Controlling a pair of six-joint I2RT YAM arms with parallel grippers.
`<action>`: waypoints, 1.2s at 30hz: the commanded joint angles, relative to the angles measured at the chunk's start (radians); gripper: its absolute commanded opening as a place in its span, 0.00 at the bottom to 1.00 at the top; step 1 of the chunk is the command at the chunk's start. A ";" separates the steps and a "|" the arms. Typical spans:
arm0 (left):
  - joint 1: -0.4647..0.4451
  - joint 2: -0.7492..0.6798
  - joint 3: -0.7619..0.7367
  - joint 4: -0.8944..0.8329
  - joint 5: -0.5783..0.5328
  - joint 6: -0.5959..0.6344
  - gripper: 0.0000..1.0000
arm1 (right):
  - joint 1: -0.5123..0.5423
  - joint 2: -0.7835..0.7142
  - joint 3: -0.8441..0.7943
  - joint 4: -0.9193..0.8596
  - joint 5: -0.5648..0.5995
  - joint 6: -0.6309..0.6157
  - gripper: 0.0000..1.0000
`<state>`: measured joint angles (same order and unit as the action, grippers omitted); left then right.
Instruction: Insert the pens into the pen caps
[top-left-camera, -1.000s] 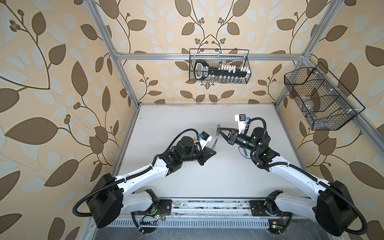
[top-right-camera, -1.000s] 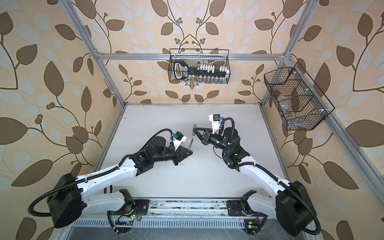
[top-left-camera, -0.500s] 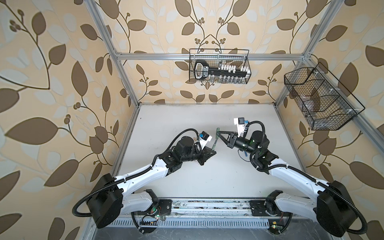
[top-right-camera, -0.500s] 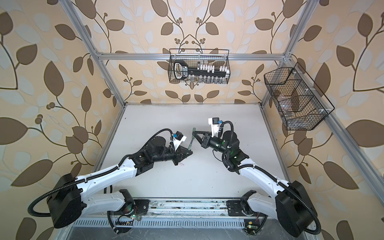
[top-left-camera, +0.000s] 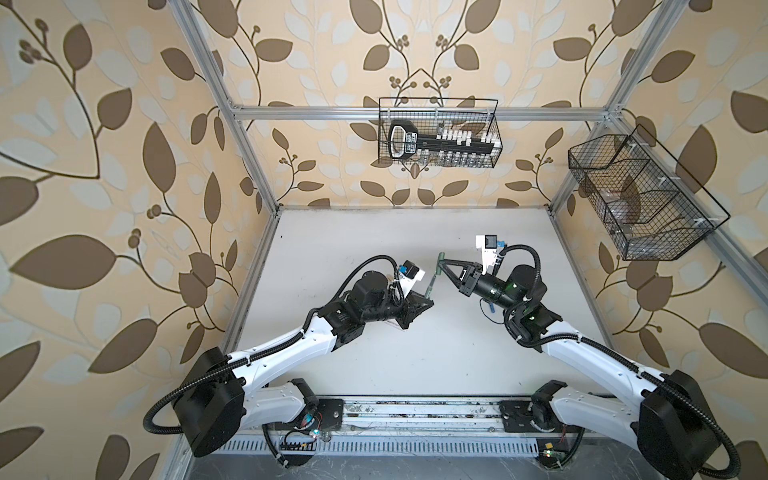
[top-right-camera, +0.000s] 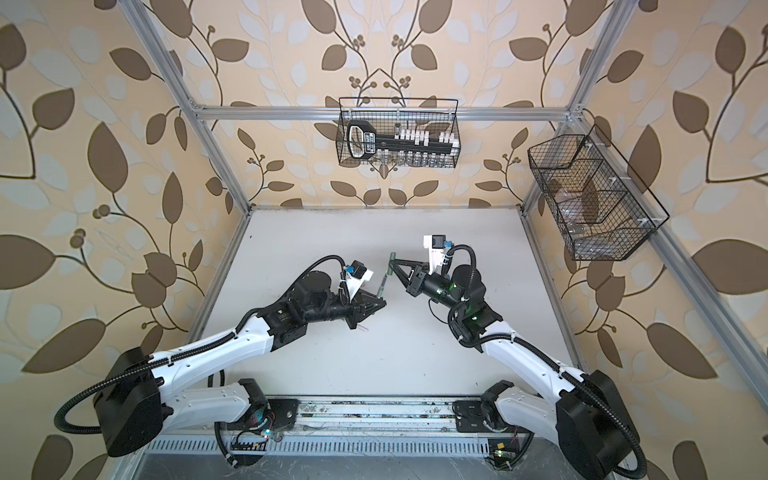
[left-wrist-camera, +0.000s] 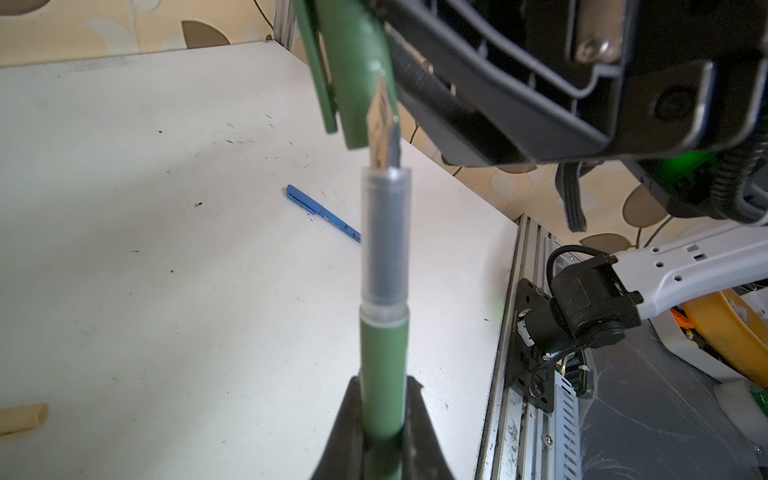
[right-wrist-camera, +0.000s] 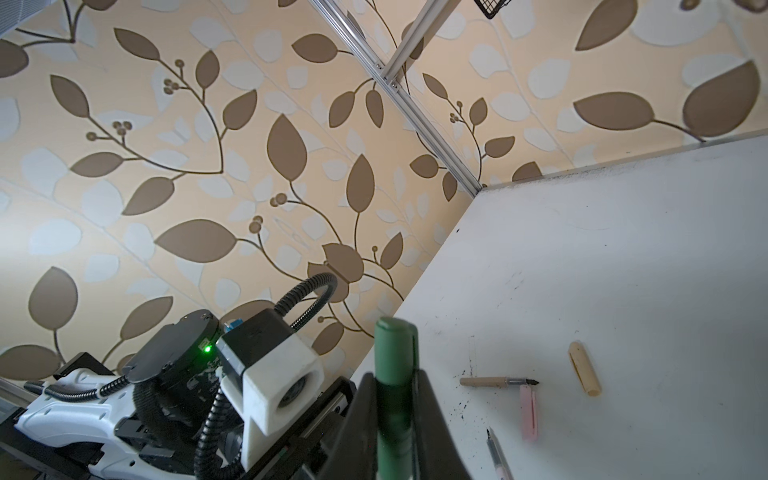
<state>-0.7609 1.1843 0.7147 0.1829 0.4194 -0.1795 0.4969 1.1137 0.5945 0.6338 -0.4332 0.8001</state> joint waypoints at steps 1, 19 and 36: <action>-0.011 -0.017 0.040 0.007 0.018 0.024 0.03 | -0.004 -0.007 0.011 0.046 0.001 0.007 0.14; -0.012 -0.012 0.045 -0.005 0.018 0.033 0.03 | -0.012 0.030 0.080 0.055 -0.042 -0.003 0.14; -0.012 -0.027 0.038 0.004 0.007 0.029 0.03 | 0.008 0.015 0.032 0.043 -0.032 -0.018 0.14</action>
<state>-0.7609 1.1847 0.7170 0.1669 0.4187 -0.1627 0.5018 1.1385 0.6441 0.6552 -0.4675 0.7914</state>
